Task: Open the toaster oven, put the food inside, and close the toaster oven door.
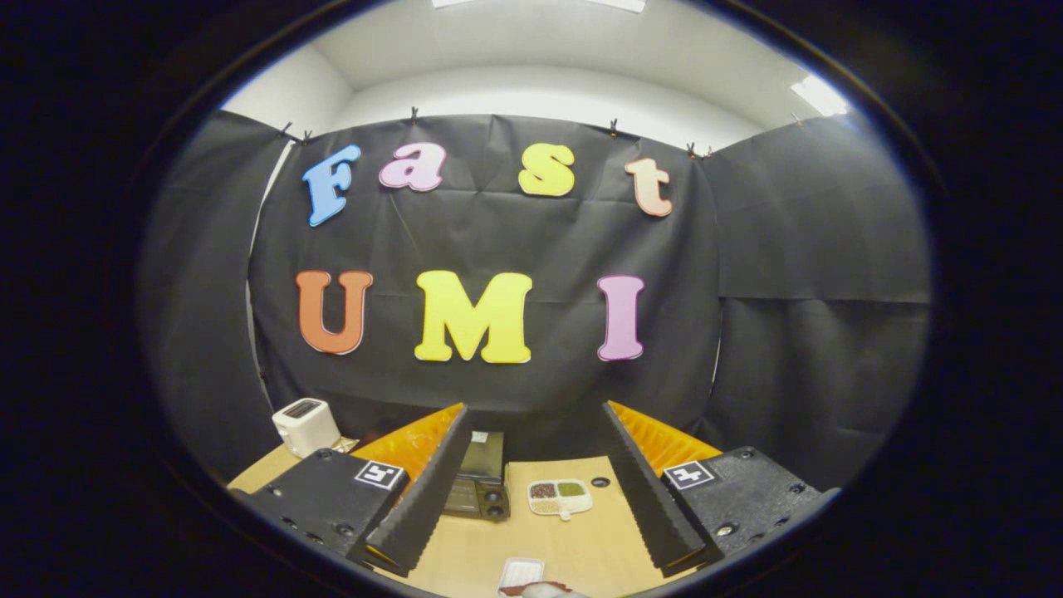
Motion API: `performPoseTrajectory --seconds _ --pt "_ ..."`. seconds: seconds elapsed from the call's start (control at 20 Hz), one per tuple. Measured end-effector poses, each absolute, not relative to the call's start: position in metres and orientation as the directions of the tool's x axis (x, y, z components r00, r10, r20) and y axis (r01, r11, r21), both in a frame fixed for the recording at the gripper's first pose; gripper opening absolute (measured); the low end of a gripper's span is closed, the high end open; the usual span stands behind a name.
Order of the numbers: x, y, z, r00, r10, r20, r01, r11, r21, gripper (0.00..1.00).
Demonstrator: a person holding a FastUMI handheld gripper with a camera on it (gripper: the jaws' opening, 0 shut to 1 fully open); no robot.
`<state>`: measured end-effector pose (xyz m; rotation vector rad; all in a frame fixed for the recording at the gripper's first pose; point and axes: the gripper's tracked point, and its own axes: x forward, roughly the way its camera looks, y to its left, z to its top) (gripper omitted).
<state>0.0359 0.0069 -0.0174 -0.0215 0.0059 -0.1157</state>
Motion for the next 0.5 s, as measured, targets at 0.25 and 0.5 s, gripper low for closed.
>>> performPoseTrajectory --seconds 0.25,0.5 --pt "0.087 0.062 -0.047 0.996 -0.084 -0.015 0.084 0.996 -0.009 0.99" --pt "0.157 0.136 -0.116 0.994 -0.008 -0.108 0.012 0.999 0.034 0.99"
